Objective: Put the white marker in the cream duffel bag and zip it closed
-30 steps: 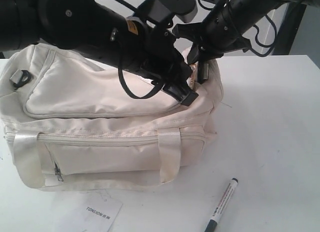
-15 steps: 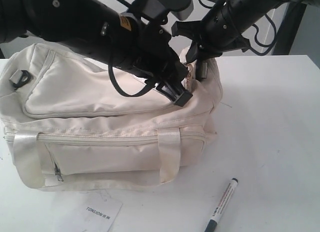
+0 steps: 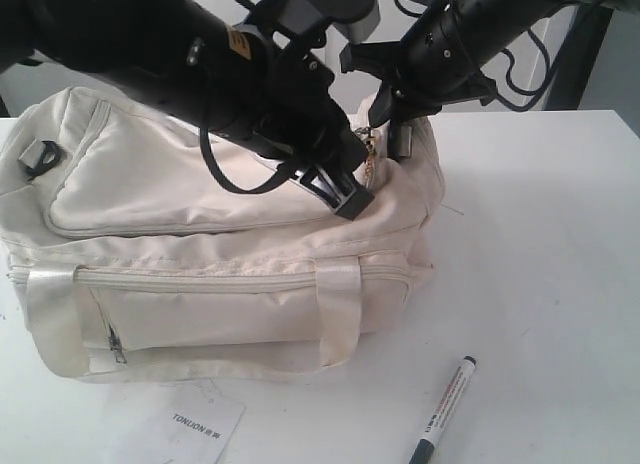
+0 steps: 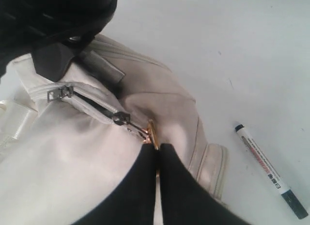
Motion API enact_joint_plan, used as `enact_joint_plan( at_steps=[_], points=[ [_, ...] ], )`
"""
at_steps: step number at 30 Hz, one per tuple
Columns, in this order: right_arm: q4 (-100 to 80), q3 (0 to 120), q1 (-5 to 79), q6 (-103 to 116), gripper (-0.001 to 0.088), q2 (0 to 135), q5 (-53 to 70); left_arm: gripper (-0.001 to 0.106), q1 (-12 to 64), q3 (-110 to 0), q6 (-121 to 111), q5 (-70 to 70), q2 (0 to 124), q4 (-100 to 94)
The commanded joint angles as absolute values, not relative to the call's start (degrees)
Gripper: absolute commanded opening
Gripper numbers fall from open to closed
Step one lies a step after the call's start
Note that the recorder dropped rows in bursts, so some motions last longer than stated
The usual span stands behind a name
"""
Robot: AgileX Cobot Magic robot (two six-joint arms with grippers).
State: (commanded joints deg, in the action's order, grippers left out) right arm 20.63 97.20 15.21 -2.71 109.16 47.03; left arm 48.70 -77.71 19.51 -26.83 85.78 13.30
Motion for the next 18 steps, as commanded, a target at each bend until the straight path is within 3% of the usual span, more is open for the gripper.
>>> enact_joint_plan(
  at_steps=[18],
  points=[
    [20.64,97.20,14.05,-2.64,0.0000,109.16,45.37,0.000,48.70,-77.71,27.94,-30.04,85.09,26.59]
  ],
)
